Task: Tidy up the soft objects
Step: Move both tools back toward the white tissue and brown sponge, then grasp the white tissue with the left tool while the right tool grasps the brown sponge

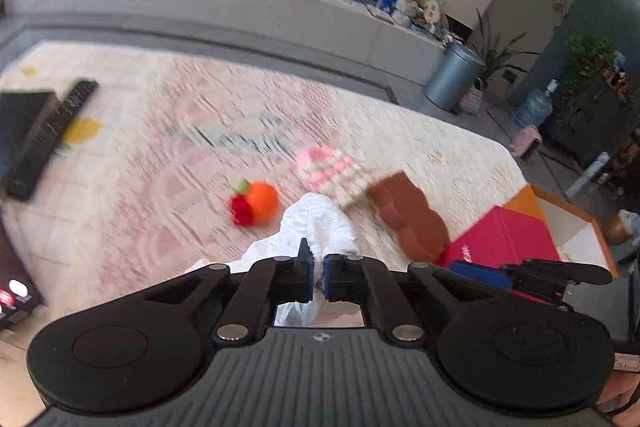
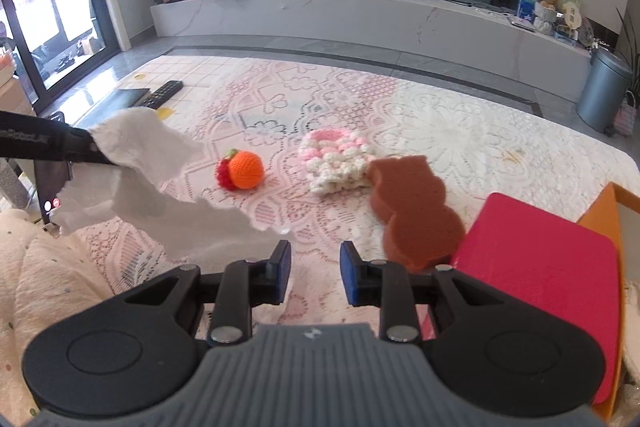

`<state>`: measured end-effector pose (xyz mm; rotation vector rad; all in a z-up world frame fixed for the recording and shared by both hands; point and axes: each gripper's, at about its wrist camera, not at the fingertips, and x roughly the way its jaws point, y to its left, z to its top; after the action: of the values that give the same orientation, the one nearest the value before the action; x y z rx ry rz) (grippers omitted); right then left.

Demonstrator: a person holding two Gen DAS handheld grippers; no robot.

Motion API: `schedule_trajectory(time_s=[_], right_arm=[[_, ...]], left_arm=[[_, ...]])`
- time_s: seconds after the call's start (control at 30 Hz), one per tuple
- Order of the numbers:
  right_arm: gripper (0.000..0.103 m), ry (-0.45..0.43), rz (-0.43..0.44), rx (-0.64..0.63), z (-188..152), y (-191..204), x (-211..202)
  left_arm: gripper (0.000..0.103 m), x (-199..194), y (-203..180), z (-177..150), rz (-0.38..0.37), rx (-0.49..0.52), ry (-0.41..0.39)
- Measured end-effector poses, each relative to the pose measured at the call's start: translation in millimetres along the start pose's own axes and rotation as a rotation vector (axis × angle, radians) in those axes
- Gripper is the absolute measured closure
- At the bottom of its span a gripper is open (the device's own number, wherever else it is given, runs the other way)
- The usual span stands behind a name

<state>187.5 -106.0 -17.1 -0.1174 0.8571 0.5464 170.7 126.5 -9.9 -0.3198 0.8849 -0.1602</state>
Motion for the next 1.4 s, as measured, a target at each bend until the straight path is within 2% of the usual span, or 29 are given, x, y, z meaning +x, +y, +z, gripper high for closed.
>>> schedule_trajectory(time_s=[0.07,0.2,0.37,0.47,0.57,0.63,0.73,0.77,0.93,1.07,1.2,1.3,1.4], right_arm=[[0.076,0.011,0.003,-0.008,-1,2,0],[0.076,0.032,-0.013,-0.023,-3,0,1],[0.076,0.049,0.002,-0.025,-5,0,8],[0.076,0.062,0.015,-0.029,-7,1,17],[0.076,0.068,0.021,-0.028,-8,2,21],[0.078,0.068,0.021,-0.025,-9,1,19],[0.077,0.059,0.018,-0.022,-8,-3,14],[0.077,0.055,0.016,-0.022,-8,-3,11],[0.077,0.035,0.023,-0.030,-7,0,2],[0.077,0.029,0.045,-0.039,-7,7,0],[0.073,0.051,0.048,-0.060,-8,16,13],[0.073,0.105,0.037,-0.069,-13,19,33],[0.078,0.131,0.022,-0.083,-16,19,49]], left_arm=[[0.098,23,-2,-8,-0.051,-0.017,0.052],[0.098,67,-7,-17,-0.101,-0.019,0.158],[0.096,100,-9,-32,-0.110,0.005,0.257],[0.089,116,-3,-40,-0.104,-0.024,0.311],[0.078,111,-4,-41,-0.111,-0.016,0.309],[0.057,98,-6,-37,-0.114,-0.008,0.282],[0.036,79,-5,-30,-0.100,0.003,0.235],[0.034,73,-5,-28,-0.094,0.001,0.224],[0.027,41,1,-21,-0.114,0.004,0.170],[0.029,23,13,-19,-0.022,-0.003,0.154],[0.028,38,30,-23,0.072,-0.018,0.203],[0.026,54,36,-29,0.105,-0.033,0.246],[0.022,66,35,-31,0.126,-0.026,0.261]])
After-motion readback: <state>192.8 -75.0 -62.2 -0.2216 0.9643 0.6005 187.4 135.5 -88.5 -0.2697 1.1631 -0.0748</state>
